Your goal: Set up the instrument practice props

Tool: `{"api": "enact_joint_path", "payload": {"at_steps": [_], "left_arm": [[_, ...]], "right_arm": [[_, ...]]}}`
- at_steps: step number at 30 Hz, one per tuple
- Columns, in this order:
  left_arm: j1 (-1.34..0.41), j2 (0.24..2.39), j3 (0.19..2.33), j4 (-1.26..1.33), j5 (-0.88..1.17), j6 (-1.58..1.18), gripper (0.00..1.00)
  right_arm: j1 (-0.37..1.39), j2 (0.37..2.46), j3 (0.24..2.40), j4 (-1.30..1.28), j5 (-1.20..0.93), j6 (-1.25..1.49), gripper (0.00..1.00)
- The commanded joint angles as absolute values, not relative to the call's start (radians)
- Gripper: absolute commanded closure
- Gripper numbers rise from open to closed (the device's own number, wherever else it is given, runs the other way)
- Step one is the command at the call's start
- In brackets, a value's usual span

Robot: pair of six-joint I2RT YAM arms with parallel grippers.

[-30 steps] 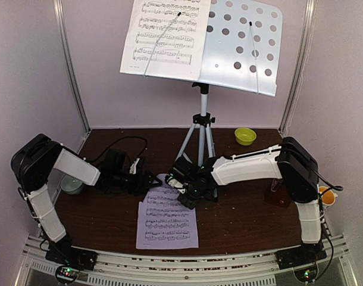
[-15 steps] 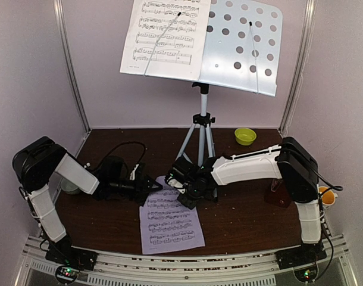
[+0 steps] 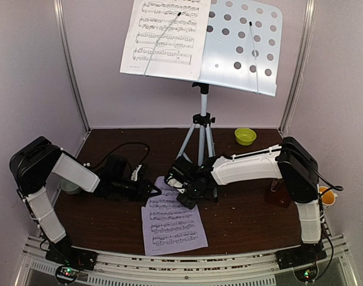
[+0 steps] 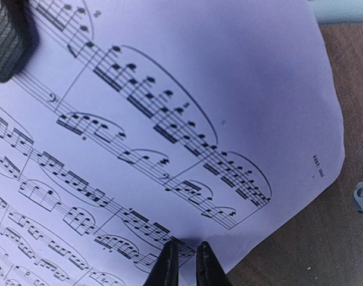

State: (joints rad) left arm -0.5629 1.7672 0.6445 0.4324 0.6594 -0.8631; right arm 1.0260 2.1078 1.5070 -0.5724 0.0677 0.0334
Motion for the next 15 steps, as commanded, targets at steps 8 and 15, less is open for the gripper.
{"api": "enact_joint_path", "payload": {"at_steps": [8, 15], "left_arm": [[-0.567, 1.684, 0.63, 0.472, 0.653, -0.787, 0.68], [-0.567, 1.612, 0.622, 0.425, 0.671, -0.699, 0.7]], "right_arm": [[1.005, 1.837, 1.347, -0.432, -0.02, 0.074, 0.69], [0.933, 1.636, 1.131, -0.219, -0.217, 0.125, 0.34]]}}
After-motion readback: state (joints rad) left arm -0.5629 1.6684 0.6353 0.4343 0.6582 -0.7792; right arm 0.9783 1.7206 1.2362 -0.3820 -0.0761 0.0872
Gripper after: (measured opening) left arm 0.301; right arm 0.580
